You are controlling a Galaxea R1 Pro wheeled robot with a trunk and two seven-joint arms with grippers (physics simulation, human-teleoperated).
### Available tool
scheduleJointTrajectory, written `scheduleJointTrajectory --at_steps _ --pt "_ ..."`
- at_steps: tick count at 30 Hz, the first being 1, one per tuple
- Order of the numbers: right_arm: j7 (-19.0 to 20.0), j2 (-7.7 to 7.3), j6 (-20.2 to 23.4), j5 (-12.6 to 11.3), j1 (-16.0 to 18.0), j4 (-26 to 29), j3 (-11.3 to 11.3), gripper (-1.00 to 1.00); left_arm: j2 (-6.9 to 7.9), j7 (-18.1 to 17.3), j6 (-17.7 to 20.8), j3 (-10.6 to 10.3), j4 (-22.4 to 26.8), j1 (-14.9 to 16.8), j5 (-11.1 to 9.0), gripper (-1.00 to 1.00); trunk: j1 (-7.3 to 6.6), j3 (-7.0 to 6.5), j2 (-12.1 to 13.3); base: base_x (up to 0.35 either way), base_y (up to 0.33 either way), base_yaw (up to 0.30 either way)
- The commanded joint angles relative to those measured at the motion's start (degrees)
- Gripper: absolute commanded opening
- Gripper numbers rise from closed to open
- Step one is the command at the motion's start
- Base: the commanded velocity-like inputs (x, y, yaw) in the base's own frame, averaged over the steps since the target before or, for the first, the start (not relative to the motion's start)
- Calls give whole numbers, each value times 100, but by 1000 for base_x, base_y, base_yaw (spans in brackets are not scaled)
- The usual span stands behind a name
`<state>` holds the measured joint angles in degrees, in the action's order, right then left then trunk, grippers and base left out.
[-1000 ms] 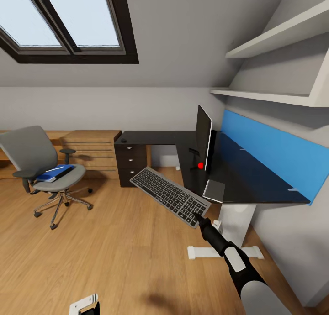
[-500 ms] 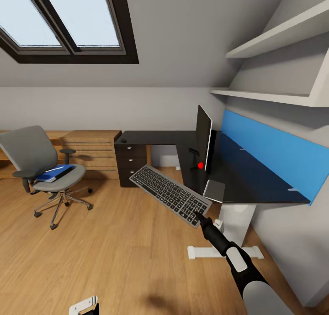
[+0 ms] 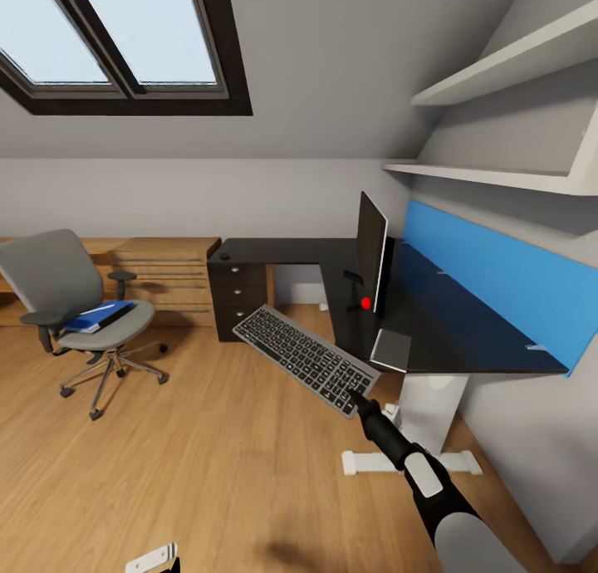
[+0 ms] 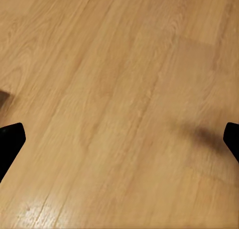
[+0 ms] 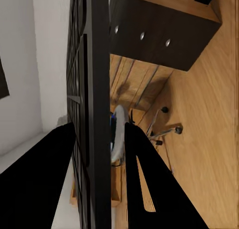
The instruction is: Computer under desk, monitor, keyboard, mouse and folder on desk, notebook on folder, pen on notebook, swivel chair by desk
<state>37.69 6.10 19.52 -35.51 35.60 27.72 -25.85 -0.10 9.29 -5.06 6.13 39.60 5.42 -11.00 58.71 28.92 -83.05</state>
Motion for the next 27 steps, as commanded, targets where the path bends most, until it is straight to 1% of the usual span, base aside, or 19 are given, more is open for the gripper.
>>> scheduleJointTrajectory --at_steps 1,3,9,12,17,22,27 --pt "-120 35 49 -48 6 1 -34 -100 -4 3 -21 -3 -11 3 -60 100 2 6 -3 257 100 0" --pt "-354 66 33 -56 7 1 -39 -100 -6 3 -21 -5 -21 3 -60 100 2 6 -3 283 143 0" --pt "-508 84 -11 -61 2 11 -36 -100 -8 2 -21 -14 -31 3 -60 100 2 6 -3 230 105 0" --pt "-439 68 -7 -54 4 22 -13 -100 -3 2 -21 -15 -31 3 -60 100 2 6 -3 120 27 0" --pt "-96 50 9 -23 2 27 -1 -100 -7 2 -21 -15 -32 3 -60 100 2 6 -3 169 157 0" --pt "14 36 15 -4 3 23 7 -100 -4 2 -21 -15 -32 3 -60 100 2 6 -3 202 214 0" --pt "35 35 17 9 2 16 14 -100 -2 2 -21 -14 -32 3 -60 100 2 6 -3 182 148 0"
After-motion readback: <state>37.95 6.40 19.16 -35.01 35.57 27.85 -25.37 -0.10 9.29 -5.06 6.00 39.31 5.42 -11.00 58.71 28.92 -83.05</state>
